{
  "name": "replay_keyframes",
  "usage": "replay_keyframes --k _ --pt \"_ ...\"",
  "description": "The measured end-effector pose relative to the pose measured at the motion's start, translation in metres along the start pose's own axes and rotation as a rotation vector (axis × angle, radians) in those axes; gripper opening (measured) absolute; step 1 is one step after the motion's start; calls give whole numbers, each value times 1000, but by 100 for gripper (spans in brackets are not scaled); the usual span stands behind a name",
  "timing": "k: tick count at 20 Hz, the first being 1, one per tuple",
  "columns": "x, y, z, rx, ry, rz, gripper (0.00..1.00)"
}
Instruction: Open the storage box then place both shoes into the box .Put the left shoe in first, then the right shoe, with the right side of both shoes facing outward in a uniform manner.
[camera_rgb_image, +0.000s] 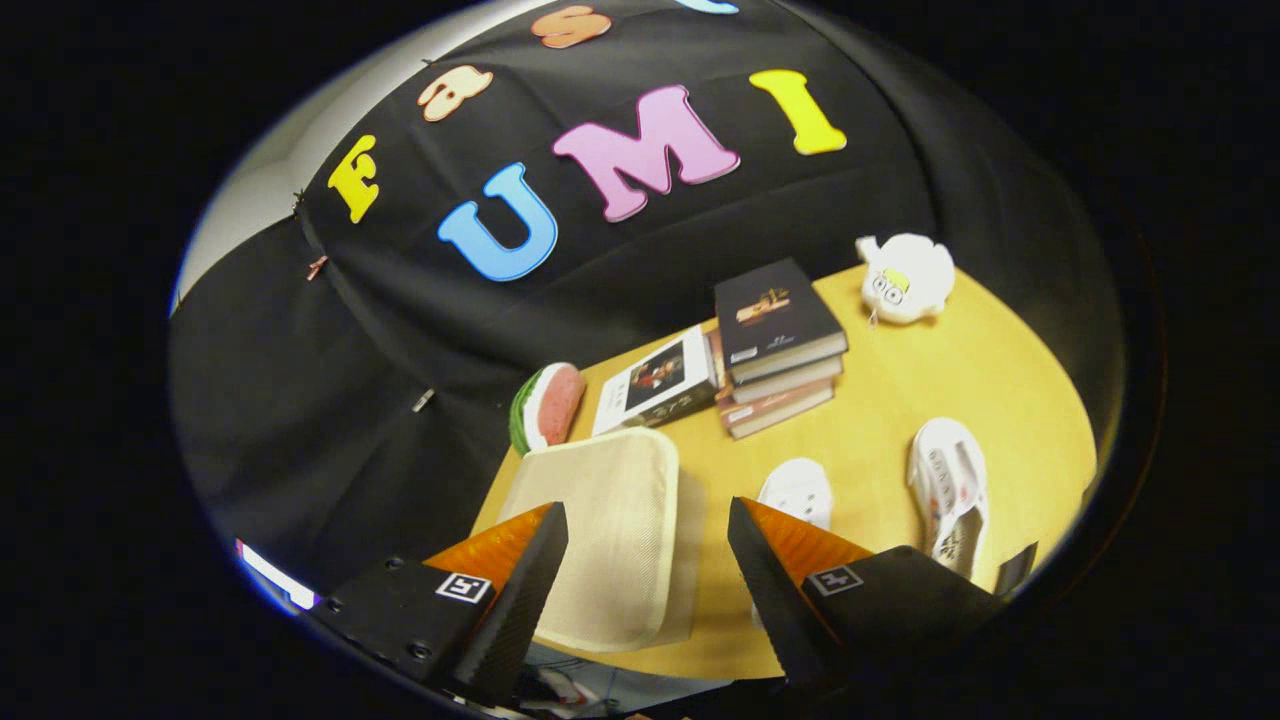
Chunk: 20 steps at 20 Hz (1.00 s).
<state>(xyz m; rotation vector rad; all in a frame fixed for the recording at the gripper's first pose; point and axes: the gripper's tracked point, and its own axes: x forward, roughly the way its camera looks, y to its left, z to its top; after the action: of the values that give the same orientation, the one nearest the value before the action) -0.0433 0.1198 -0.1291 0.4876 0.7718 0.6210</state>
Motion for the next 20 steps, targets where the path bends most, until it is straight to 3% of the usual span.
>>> replay_keyframes --k 6,10,16,17,18,20 --pt "36 -11 -59 133 234 114 98" --pt "59 -10 -91 292 351 216 98" --pt "79 -10 -103 476 445 323 95" --pt "81 -8 -104 500 460 336 89" --pt "80 -9 -108 513 481 336 75" --pt "78 -7 -107 554 504 348 75"
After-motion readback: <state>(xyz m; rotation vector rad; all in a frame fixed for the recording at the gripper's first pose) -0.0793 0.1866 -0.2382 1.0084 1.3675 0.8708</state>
